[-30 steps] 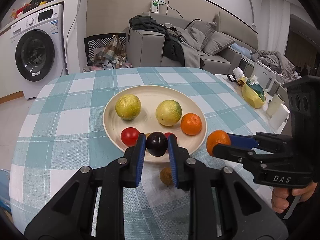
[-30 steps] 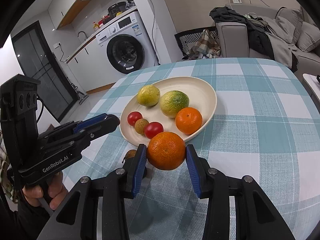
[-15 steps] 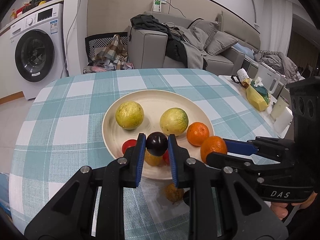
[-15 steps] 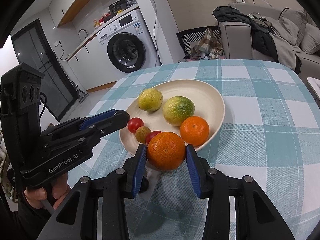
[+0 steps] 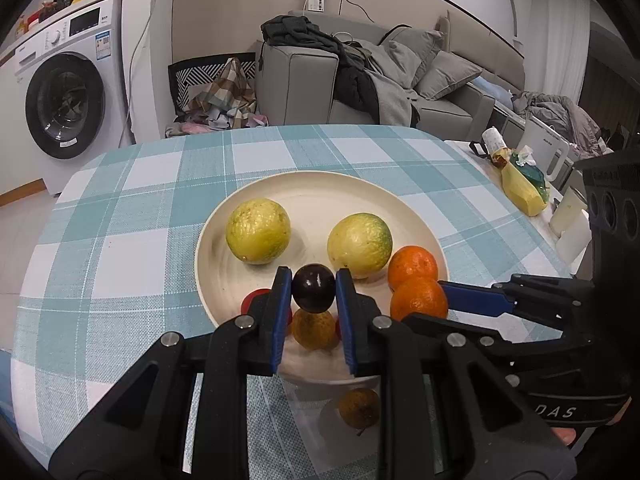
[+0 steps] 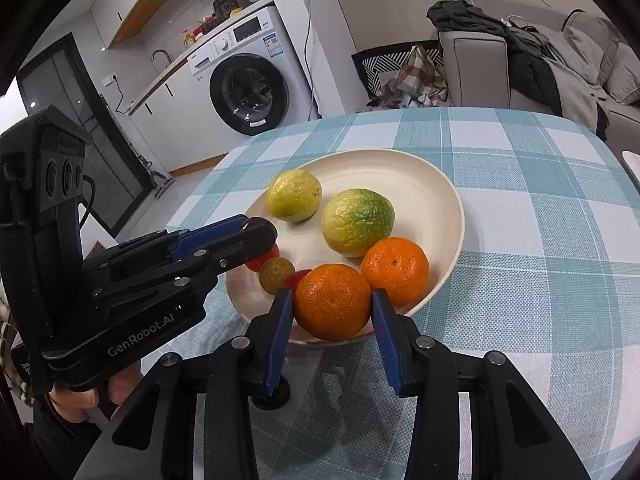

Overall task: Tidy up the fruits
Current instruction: 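Carry the orange and dark plum onto the cream plate and release them, then withdraw both tools toward the last dark plum and brown kiwi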

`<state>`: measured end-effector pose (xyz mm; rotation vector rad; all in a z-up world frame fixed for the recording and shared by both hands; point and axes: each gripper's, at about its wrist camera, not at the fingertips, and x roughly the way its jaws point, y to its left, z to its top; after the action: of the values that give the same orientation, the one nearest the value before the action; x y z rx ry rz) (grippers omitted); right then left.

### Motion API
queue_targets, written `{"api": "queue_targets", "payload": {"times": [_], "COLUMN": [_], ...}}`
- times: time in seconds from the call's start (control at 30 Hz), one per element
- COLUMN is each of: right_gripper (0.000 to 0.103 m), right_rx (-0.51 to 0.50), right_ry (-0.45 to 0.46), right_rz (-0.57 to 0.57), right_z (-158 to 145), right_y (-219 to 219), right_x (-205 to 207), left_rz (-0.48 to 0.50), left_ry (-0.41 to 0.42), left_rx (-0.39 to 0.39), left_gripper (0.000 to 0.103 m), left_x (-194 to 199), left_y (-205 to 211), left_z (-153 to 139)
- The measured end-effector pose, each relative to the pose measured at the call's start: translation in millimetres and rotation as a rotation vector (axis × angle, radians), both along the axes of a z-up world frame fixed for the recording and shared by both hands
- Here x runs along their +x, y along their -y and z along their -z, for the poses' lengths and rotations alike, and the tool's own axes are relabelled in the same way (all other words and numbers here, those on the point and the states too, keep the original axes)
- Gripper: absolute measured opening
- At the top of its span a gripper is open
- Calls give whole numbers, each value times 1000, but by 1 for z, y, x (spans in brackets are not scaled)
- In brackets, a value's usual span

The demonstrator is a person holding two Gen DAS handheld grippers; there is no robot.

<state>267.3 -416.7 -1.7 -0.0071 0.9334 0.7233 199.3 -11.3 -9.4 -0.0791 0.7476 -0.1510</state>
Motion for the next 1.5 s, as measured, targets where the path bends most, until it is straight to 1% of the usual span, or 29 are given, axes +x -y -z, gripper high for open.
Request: {"api": "queue_targets", "payload": {"times": [0.3,0.53,0.77,0.8,0.93,1.0,1.1,1.17,1.2,1.23,1.27,1.3,1.33,1.4,1.5], "right_gripper": [41,41,42,47,59,75,86,88,90,91,93,97,99,101,103], "right_rx": [-36,-73,-145,-150,-148,-138,-135,-142,-143,-143,-141,-137,-132,-125,-119], "right_ry": [26,83,154,159,186,188,203,211,210,203,196,191,185,178,171], "right_rz": [-1,12,9,8,15,15,24,40,48,59,70,78,86,98,92], "right_z": [2,-1,1,1,-3,-6,-11,-13,-13,-13,-13,-13,-13,-13,-13], "right_y": [-2,-2,-11,-11,-6,-2,3,7,8,11,13,16,18,22,24], "right_x": [4,6,3,2,-2,-5,-10,-12,-13,-13,-13,-14,-15,-18,-21], "left_rz": [11,10,7,9,10,5,11,10,5,-2,-13,-25,-39,-49,-62], "left_ry": [-20,-25,-32,-31,-37,-37,-31,-27,-24,-20,-14,-5,8,30,29], "left_rx": [9,5,1,0,-8,-13,-31,-23,-18,-13,-8,-6,-5,-14,-16], "left_gripper": [20,20,20,20,20,20,21,27,35,50,60,77,85,86,86], "left_x": [10,13,15,15,15,13,7,2,0,-4,-8,-13,-18,-29,-42], "left_y": [3,5,5,5,4,3,1,0,-1,-3,-5,-7,-10,-16,-22], "left_z": [7,9,11,11,13,12,8,5,3,1,-1,-4,-7,-14,-21]}}
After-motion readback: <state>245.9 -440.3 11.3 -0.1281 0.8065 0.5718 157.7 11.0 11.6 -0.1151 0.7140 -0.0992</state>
